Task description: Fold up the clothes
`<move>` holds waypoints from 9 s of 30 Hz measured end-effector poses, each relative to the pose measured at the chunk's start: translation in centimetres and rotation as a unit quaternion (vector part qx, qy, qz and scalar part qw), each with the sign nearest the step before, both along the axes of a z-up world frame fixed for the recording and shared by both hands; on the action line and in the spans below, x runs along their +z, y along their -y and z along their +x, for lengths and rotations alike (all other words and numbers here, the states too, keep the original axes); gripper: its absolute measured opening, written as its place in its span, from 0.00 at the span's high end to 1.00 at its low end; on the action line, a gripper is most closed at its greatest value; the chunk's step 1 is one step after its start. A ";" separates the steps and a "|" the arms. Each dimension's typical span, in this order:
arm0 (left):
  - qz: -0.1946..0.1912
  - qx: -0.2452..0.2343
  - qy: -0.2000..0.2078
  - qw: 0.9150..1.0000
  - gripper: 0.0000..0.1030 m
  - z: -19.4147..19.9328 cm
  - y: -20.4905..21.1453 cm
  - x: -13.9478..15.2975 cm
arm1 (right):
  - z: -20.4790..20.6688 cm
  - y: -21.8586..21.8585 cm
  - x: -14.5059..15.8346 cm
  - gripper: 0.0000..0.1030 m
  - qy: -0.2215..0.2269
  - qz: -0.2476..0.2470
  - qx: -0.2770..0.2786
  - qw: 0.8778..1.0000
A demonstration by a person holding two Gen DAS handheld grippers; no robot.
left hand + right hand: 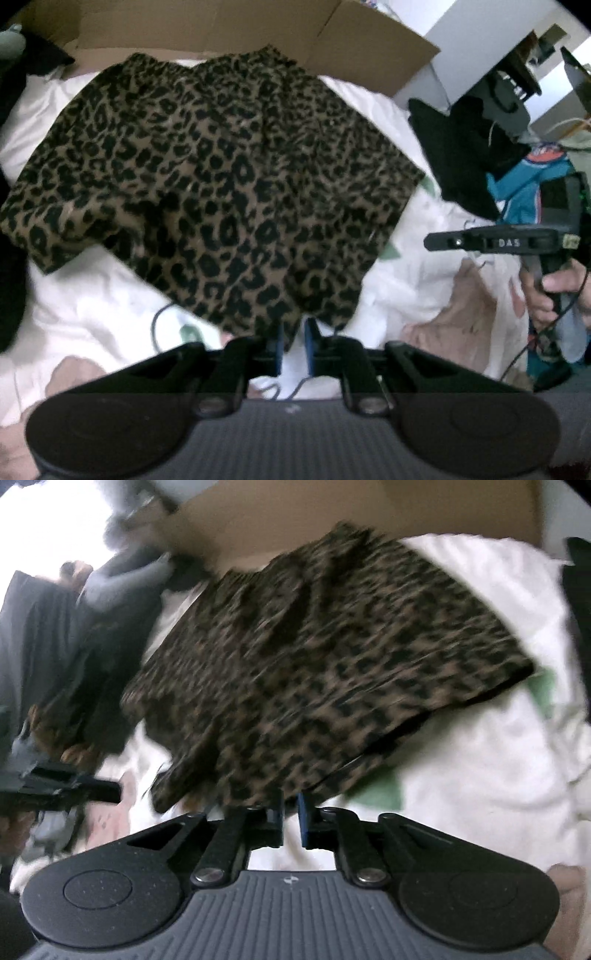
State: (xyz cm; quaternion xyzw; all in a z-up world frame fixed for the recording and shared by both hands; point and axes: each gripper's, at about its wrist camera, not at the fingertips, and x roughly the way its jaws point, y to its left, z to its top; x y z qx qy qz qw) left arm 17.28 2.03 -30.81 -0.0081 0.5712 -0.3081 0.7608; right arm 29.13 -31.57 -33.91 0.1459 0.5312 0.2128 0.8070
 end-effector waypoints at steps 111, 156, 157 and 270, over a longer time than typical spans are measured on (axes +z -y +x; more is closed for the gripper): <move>-0.033 0.093 -0.020 0.995 0.70 3.2 -1.6 -2.5 | 8.7 8.4 -0.9 0.69 0.089 -0.167 -0.153 0.970; 0.134 0.320 0.145 0.927 0.97 7.2 -22.8 -6.8 | 7.8 -14.3 3.7 0.68 0.063 -0.185 0.141 0.971; 0.143 0.321 0.150 0.924 0.97 7.1 -23.2 -6.6 | 7.7 -14.3 3.6 0.68 0.061 -0.183 0.142 0.971; 0.061 0.237 0.101 0.964 0.97 11.5 -21.3 1.6 | 2.6 -19.5 -4.5 0.94 -0.039 -0.124 0.266 0.955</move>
